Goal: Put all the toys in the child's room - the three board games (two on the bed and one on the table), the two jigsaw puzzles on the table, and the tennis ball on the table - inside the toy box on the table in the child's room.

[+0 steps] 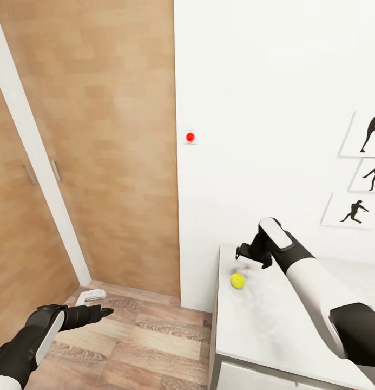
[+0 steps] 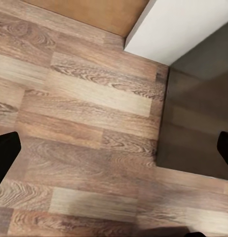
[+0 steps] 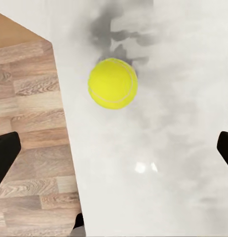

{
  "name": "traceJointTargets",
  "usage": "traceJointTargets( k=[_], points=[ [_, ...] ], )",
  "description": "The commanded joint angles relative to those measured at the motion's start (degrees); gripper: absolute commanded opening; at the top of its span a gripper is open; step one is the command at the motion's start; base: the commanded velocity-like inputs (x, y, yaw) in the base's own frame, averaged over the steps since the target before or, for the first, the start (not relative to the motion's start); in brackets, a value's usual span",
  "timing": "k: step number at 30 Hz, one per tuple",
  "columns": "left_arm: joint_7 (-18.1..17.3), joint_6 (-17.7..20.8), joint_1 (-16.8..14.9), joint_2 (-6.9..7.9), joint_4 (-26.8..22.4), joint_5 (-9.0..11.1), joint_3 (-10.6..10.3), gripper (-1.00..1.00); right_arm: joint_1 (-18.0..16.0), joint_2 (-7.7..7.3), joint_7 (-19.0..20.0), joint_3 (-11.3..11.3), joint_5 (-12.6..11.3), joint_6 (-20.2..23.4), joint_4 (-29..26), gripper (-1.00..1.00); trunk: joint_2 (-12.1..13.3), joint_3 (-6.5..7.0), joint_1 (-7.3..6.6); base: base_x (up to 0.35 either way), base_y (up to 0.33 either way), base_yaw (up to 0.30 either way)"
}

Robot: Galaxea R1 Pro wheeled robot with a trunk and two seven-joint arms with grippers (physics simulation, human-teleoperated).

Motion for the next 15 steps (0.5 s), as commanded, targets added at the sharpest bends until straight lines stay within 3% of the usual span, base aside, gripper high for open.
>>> traceJointTargets(
  k=[1, 6, 12, 15],
  points=[
    [-0.10, 0.41, -0.04, -0.05, -0.06, 0.19, 0.05, 1.00, -0.07, -0.12, 0.70, 0.41, 0.11, -0.98, 0.56, 1.00, -0.08, -0.09, 0.02, 0.046, 0.021, 0.000],
    [-0.10, 0.40, -0.04, -0.01, -0.04, 0.16, 0.04, 1.00, -0.07, -0.19, 6.36, 0.56, 4.61, -3.29, 2.03, 1.00, -0.08, -0.09, 0.02, 0.016, 0.048, 0.000],
    [-0.11, 0.40, -0.04, -0.09, -0.01, 0.11, -0.01, 1.00, -0.07, -0.16, 14.27, 0.57, 13.92, -6.03, 3.28, 1.00, -0.08, -0.09, 0.02, 0.062, 0.126, 0.000],
    [-0.12, 0.40, -0.04, -0.10, -0.03, 0.11, -0.08, 1.00, -0.07, 0.13, 18.60, 0.65, 18.45, -9.03, 6.61, 1.00, -0.08, -0.09, 0.02, 0.017, 0.028, 0.000]
  ],
)
